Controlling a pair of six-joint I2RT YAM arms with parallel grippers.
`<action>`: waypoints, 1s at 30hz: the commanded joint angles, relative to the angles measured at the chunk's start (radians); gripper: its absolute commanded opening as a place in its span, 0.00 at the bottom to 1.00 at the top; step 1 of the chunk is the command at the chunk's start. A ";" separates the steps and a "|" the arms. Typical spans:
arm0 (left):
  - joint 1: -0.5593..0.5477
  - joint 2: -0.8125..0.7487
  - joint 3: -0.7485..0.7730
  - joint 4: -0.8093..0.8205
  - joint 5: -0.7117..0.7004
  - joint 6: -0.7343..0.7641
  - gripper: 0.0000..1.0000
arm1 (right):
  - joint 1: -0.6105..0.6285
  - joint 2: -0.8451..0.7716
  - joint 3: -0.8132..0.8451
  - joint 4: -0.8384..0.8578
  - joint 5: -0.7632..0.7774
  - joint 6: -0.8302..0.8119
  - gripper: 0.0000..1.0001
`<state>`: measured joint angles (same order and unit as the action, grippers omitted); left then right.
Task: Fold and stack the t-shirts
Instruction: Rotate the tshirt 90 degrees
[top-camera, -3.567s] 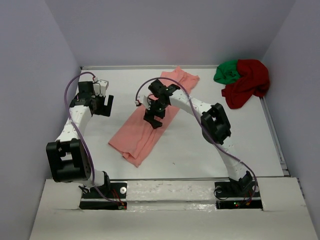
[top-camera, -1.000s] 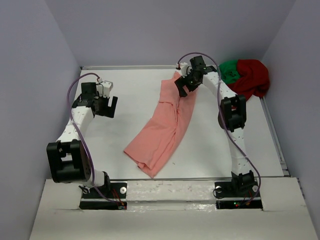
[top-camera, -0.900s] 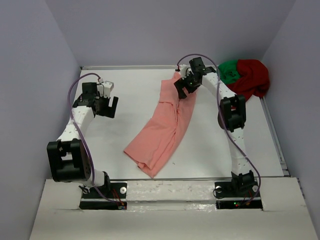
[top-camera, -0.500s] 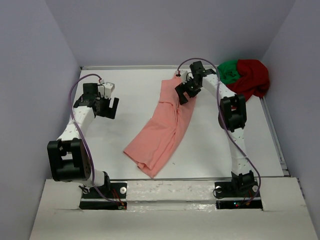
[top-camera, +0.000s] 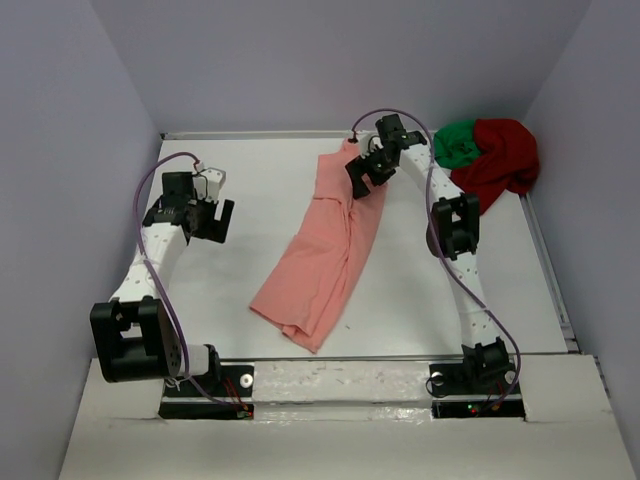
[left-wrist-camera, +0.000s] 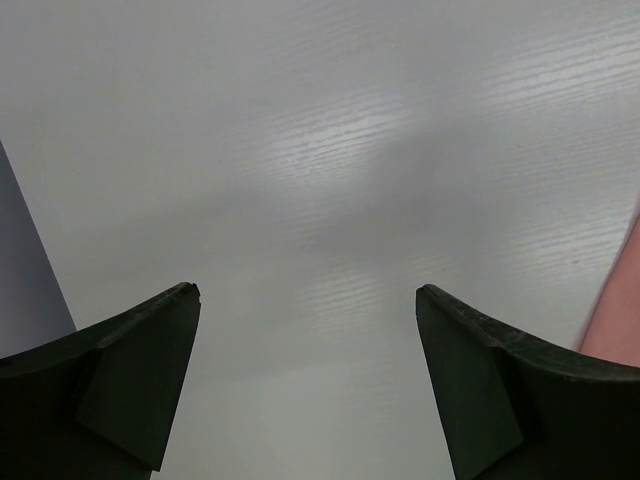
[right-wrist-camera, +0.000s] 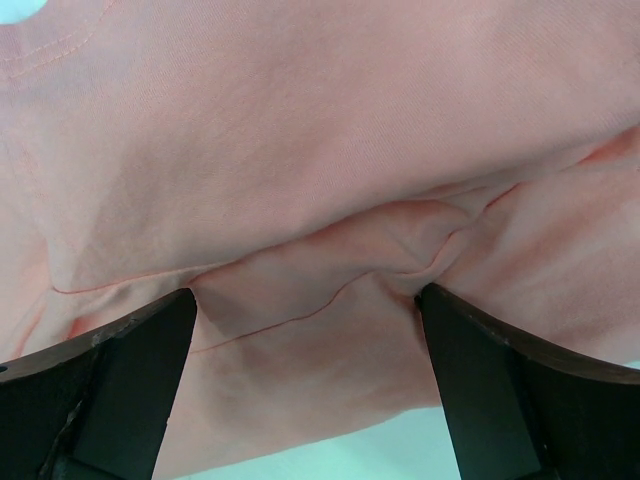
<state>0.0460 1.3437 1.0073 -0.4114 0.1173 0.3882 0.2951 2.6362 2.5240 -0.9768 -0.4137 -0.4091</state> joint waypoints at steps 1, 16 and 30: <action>-0.003 -0.034 -0.013 -0.030 -0.039 0.009 0.99 | -0.002 0.045 0.056 0.088 -0.042 0.027 1.00; 0.031 -0.028 -0.012 -0.046 -0.107 0.001 0.99 | 0.007 0.067 0.101 0.525 0.019 0.012 1.00; 0.080 -0.095 -0.032 -0.027 -0.021 -0.003 0.99 | 0.007 -0.289 -0.304 0.526 0.035 -0.014 1.00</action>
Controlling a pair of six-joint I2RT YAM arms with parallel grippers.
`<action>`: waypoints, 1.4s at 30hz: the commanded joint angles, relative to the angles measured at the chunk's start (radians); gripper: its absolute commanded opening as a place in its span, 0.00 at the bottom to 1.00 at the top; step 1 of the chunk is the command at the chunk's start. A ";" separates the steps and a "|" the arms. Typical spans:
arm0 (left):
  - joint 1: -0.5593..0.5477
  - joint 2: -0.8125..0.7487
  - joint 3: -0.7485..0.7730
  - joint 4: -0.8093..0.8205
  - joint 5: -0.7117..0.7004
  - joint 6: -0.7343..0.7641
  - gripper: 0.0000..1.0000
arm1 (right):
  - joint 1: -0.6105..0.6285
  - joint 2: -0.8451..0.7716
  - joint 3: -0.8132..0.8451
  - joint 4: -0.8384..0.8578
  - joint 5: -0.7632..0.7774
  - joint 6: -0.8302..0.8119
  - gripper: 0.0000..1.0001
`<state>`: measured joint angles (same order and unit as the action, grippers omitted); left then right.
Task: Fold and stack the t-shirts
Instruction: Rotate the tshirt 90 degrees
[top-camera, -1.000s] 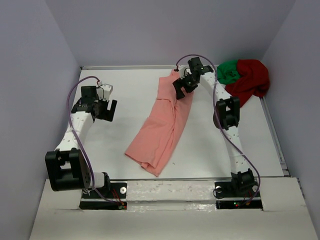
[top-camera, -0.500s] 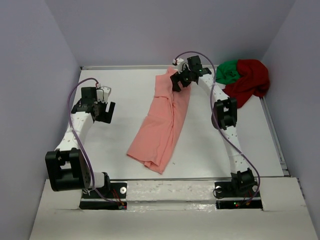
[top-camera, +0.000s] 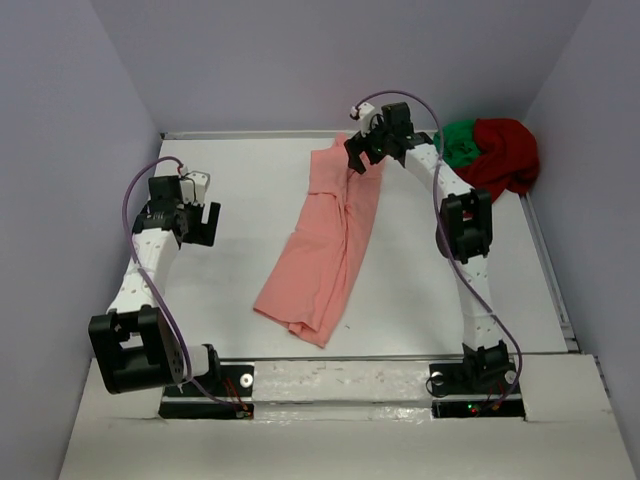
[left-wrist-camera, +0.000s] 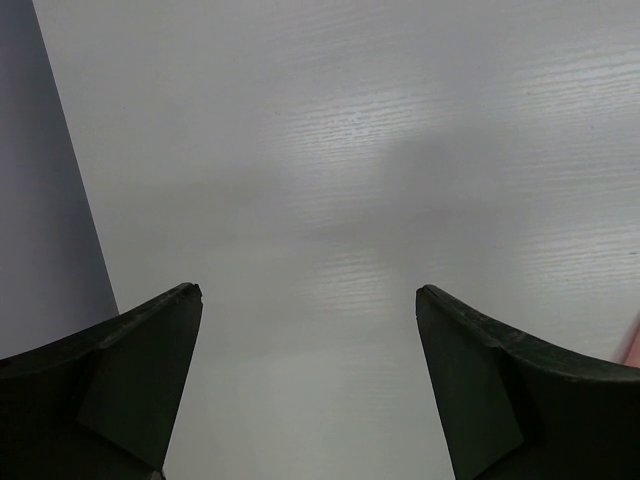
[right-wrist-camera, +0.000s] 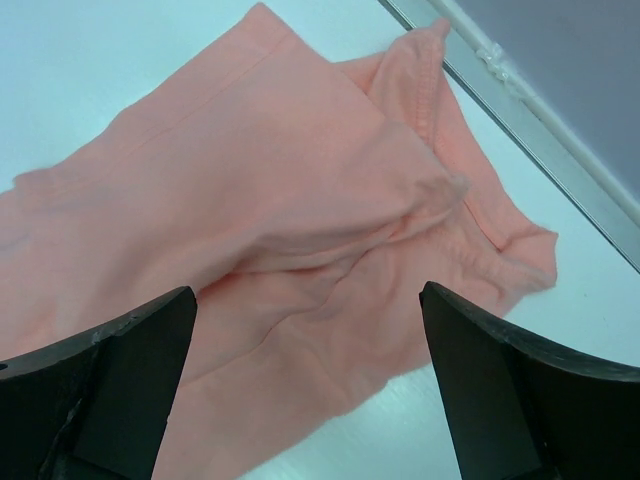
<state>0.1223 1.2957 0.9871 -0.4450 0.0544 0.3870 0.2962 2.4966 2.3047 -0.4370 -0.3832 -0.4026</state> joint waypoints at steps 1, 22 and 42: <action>0.004 -0.050 -0.011 0.006 0.047 -0.002 0.99 | 0.006 -0.185 -0.123 -0.023 0.009 -0.024 1.00; 0.005 -0.055 -0.001 0.019 0.105 -0.007 0.99 | 0.060 -0.153 -0.209 -0.475 -0.215 -0.119 1.00; 0.004 -0.067 -0.016 0.009 0.078 -0.004 0.99 | 0.069 0.041 0.030 -0.625 -0.028 -0.199 1.00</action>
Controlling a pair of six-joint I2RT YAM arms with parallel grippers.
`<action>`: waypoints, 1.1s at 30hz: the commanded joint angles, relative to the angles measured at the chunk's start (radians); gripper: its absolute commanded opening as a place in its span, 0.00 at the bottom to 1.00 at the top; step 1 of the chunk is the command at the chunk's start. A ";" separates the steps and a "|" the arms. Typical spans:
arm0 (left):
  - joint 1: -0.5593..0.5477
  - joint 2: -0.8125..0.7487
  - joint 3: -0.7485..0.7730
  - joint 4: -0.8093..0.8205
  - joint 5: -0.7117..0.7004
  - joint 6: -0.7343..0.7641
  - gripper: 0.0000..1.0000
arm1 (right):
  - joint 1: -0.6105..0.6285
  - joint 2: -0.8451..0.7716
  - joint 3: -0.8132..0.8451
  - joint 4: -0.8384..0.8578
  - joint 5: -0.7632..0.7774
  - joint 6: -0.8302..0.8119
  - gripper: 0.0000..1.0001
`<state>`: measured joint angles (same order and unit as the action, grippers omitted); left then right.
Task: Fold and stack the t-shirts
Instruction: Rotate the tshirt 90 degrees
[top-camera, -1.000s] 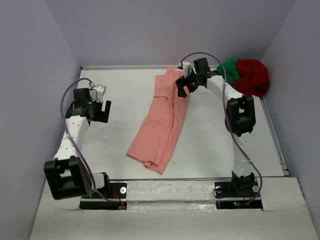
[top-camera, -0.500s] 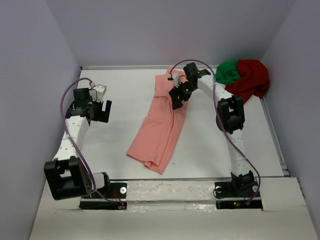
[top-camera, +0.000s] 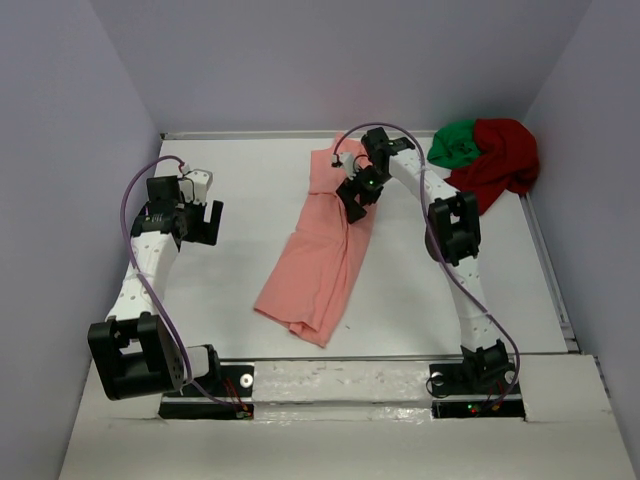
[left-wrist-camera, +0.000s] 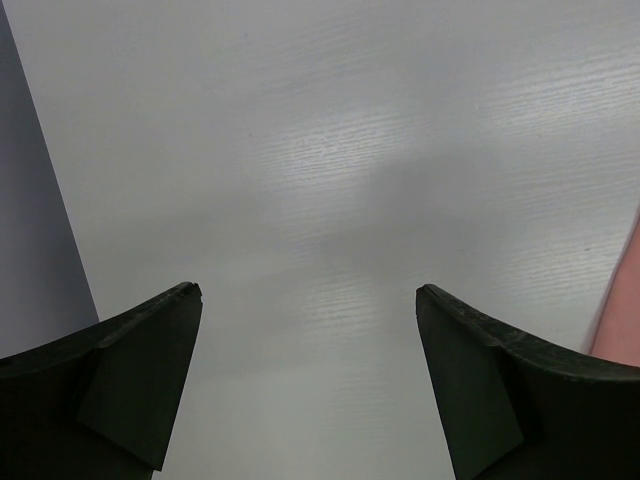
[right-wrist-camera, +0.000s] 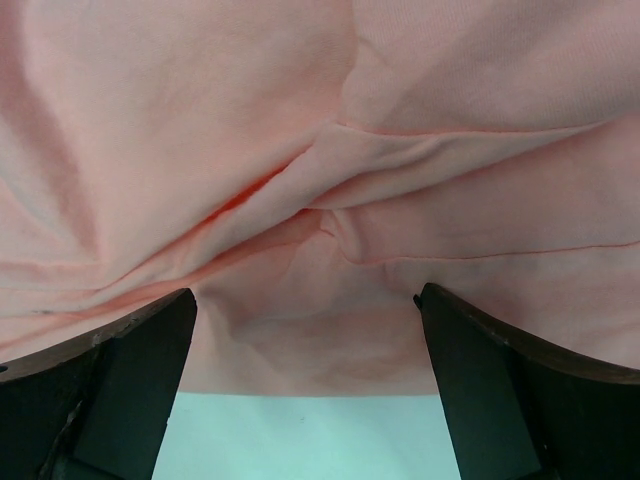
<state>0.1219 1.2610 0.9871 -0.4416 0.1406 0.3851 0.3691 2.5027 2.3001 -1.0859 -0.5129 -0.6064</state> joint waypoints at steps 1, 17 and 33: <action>0.004 -0.038 -0.024 0.009 -0.012 0.000 0.99 | -0.004 0.038 0.039 0.029 0.115 0.007 1.00; 0.004 -0.046 -0.028 0.012 -0.021 0.000 0.99 | -0.051 0.130 0.182 0.153 0.263 0.016 1.00; 0.005 -0.058 -0.022 0.009 -0.013 -0.005 0.99 | -0.070 0.043 0.112 0.310 0.263 0.054 1.00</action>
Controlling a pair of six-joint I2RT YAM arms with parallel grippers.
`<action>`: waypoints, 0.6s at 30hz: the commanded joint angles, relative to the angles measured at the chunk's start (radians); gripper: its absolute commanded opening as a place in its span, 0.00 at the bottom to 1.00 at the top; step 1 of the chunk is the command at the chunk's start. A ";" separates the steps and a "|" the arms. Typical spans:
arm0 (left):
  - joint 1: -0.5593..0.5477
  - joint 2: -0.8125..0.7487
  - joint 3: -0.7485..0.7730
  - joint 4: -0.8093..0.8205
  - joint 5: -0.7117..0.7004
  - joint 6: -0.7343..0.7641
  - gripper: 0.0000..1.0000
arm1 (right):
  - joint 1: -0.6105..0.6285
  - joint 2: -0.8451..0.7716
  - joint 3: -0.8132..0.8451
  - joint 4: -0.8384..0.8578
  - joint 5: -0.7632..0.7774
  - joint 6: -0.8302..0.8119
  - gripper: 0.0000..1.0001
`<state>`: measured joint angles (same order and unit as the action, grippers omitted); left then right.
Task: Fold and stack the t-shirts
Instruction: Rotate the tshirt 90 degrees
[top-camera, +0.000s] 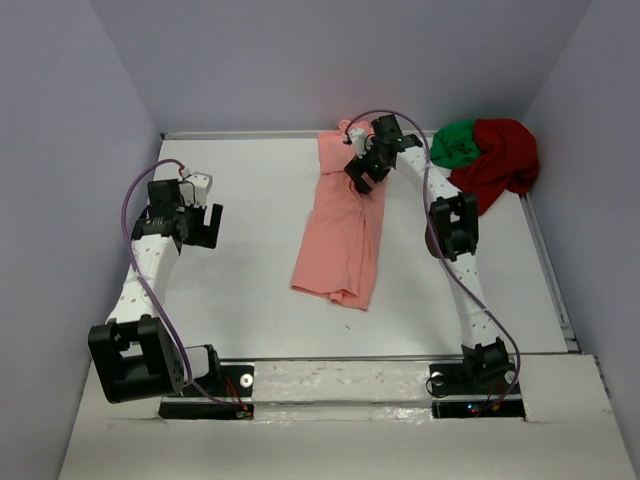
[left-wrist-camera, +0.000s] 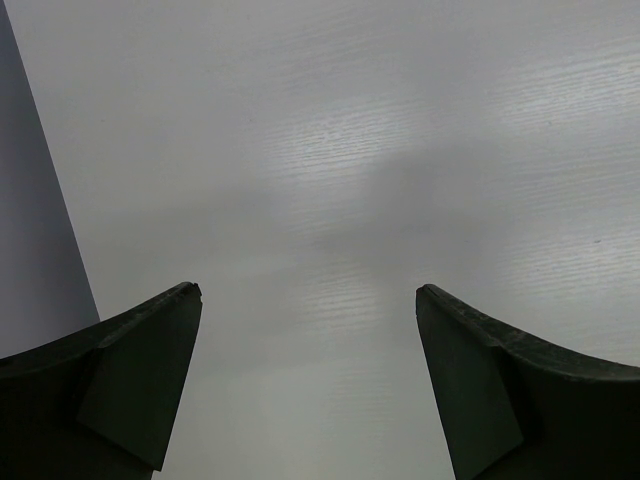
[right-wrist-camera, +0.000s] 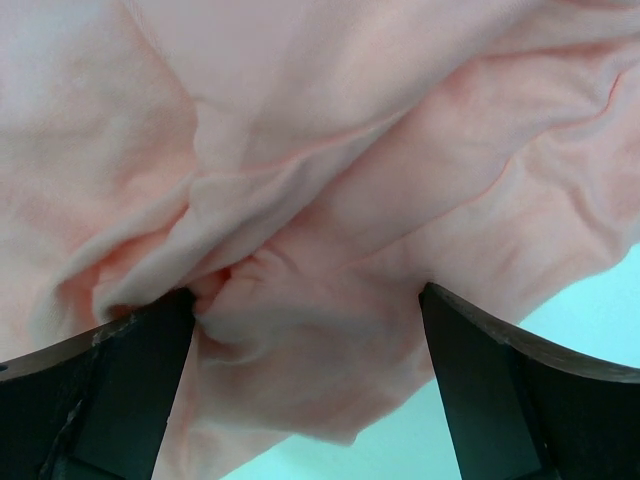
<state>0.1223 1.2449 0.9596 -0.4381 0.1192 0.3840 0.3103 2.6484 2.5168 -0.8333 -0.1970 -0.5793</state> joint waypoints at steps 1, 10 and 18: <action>0.005 -0.042 0.004 0.004 0.014 -0.002 0.99 | -0.011 -0.181 -0.146 0.060 -0.097 0.033 1.00; 0.002 0.004 0.059 -0.019 0.138 -0.004 0.99 | -0.011 -0.548 -0.513 -0.001 -0.220 0.073 1.00; -0.191 0.099 0.106 -0.103 0.324 0.079 0.99 | -0.002 -0.795 -0.751 -0.156 -0.418 0.052 1.00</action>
<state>0.0448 1.3266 1.0252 -0.4805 0.3496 0.4137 0.3023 1.9160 1.8709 -0.8875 -0.4984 -0.5194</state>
